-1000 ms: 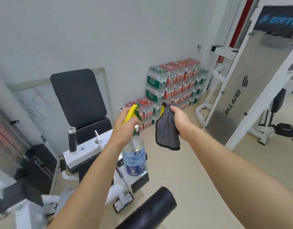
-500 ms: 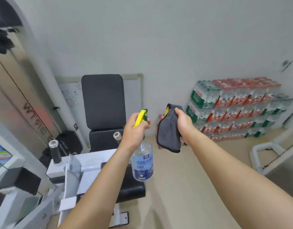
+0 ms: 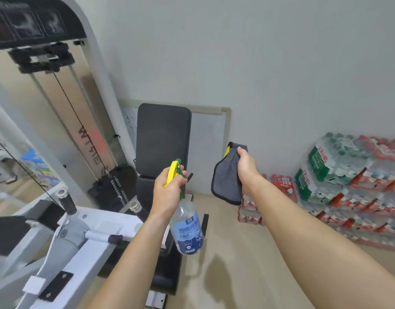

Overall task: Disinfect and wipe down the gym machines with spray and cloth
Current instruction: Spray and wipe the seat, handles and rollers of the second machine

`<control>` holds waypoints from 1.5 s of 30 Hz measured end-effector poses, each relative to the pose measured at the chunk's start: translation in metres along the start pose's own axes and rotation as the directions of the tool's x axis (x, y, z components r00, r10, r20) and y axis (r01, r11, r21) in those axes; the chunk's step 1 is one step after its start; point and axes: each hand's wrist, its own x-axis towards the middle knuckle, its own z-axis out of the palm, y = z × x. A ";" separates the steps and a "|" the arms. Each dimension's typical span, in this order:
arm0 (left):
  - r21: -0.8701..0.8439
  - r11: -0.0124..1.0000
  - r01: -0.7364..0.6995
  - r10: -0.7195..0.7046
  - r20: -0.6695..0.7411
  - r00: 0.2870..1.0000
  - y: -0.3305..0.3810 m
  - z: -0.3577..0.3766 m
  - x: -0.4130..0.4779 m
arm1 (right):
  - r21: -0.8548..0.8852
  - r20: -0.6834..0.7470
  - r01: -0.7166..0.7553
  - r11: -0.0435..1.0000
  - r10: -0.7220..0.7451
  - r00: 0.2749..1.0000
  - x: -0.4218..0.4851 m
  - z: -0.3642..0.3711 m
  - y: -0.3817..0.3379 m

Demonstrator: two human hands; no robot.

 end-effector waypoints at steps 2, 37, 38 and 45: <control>-0.019 1.000 0.005 -0.006 -0.041 0.999 -0.006 0.008 0.026 | -0.014 0.050 0.001 1.000 0.000 0.999 0.025 0.012 -0.007; 0.071 0.978 0.196 -0.173 -0.245 0.954 -0.094 0.096 0.430 | 0.058 0.212 -0.086 0.995 0.072 0.975 0.436 0.177 -0.069; 0.072 0.978 0.197 -0.174 -0.245 0.954 -0.094 0.096 0.432 | 0.067 0.208 -0.098 0.993 0.083 0.975 0.439 0.179 -0.067; 0.073 0.981 0.180 -0.161 -0.214 0.963 -0.090 0.091 0.434 | 0.043 0.185 -0.071 0.997 0.062 0.981 0.445 0.189 -0.057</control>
